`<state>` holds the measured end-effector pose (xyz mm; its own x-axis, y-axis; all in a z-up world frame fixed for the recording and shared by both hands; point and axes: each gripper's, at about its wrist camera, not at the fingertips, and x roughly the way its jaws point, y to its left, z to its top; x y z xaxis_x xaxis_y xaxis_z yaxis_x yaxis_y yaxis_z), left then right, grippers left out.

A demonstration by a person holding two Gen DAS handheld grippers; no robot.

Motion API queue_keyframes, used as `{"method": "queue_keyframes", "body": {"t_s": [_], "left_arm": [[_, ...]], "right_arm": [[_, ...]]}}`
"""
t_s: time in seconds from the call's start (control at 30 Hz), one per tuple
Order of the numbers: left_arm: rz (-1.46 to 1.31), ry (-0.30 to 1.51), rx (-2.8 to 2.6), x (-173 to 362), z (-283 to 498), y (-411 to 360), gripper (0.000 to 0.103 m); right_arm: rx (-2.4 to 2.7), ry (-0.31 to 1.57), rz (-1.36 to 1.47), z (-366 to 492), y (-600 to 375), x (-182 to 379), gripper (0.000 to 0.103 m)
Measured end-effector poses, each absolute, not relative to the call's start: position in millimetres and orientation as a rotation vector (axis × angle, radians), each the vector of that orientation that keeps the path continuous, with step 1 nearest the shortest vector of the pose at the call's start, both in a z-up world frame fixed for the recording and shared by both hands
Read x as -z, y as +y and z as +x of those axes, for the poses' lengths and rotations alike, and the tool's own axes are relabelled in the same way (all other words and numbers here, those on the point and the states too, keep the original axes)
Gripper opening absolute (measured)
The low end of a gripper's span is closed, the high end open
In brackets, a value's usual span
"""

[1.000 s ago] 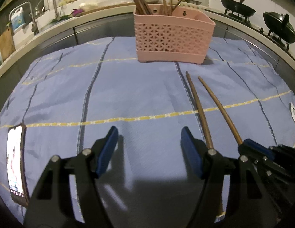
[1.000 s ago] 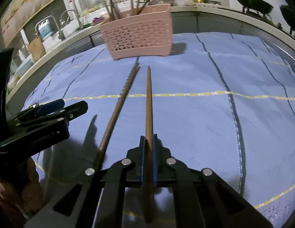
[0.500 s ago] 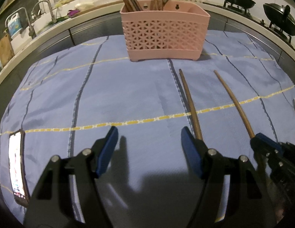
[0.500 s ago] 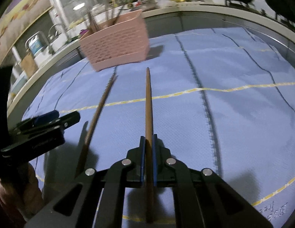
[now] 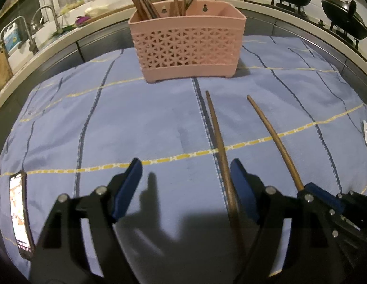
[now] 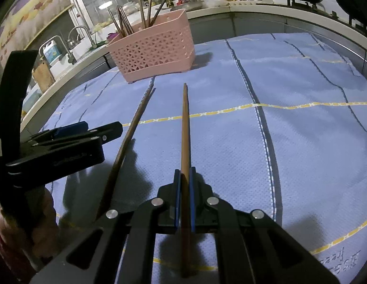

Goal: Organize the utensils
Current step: 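Close the right tool on a wooden chopstick while the left tool closes on another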

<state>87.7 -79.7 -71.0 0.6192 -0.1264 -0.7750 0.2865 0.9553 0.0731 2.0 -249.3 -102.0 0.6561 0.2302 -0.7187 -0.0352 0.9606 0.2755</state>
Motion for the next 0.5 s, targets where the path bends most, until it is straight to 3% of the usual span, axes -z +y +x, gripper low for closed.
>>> {"method": "queue_keyframes", "body": {"t_s": [0.5], "left_arm": [[0.196, 0.898, 0.249, 75.6, 87.5, -85.4, 0.074]], "right_arm": [[-0.154, 0.841, 0.270, 1.5, -250.6, 102.4, 0.008]]}}
